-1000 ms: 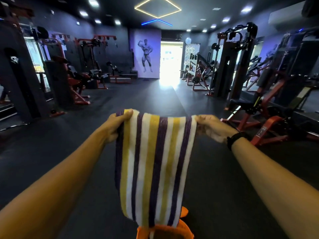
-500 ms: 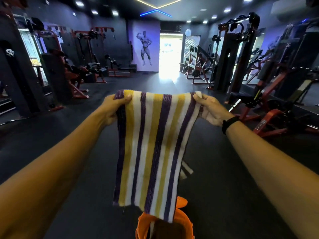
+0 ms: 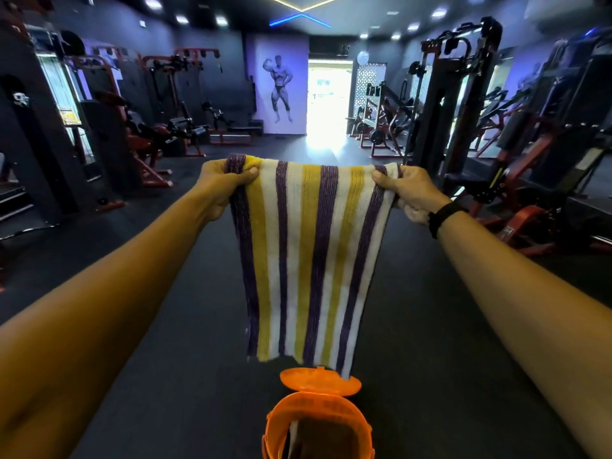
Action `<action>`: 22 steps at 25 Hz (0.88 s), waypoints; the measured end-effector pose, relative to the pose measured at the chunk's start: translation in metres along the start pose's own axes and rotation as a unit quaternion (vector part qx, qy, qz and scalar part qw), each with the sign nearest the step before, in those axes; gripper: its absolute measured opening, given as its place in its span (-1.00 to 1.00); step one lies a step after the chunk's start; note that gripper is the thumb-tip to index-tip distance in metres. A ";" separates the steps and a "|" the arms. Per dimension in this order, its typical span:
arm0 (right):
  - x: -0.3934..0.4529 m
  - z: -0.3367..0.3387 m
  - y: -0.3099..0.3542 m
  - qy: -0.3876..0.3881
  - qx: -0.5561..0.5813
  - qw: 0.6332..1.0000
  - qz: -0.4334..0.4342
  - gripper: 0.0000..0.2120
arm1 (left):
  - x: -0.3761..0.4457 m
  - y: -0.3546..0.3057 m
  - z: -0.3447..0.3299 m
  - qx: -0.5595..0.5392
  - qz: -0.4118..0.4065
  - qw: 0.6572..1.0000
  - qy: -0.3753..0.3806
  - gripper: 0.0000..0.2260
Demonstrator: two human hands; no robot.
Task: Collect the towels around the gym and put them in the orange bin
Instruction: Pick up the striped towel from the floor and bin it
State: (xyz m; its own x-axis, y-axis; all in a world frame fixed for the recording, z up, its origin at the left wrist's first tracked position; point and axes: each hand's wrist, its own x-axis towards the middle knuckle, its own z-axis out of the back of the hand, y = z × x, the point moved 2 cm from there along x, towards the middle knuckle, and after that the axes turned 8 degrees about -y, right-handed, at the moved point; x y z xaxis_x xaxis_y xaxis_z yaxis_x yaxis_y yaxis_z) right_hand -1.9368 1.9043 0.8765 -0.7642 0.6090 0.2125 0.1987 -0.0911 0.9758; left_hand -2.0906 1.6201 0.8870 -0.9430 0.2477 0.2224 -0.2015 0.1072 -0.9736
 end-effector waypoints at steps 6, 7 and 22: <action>0.000 0.007 0.006 -0.049 -0.025 0.997 0.046 -0.93 | 0.006 -0.001 0.000 -0.013 -0.032 0.999 -0.031 -0.90; 0.000 0.009 0.006 -0.061 -0.029 0.996 0.059 -0.92 | 0.006 0.000 0.001 -0.015 -0.039 0.998 -0.039 -0.88; -0.014 0.040 -0.009 0.139 -0.192 0.971 -0.022 -0.34 | -0.003 0.024 0.008 0.136 0.000 0.976 0.168 -0.66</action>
State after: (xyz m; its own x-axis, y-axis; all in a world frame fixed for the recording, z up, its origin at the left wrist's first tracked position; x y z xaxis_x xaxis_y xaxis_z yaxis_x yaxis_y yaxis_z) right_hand -1.9030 1.9277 0.8629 -0.9134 0.3879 0.1232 -0.0408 -0.3884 0.9206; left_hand -2.0945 1.6142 0.8625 -0.8121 0.5543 0.1825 -0.3081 -0.1418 -0.9407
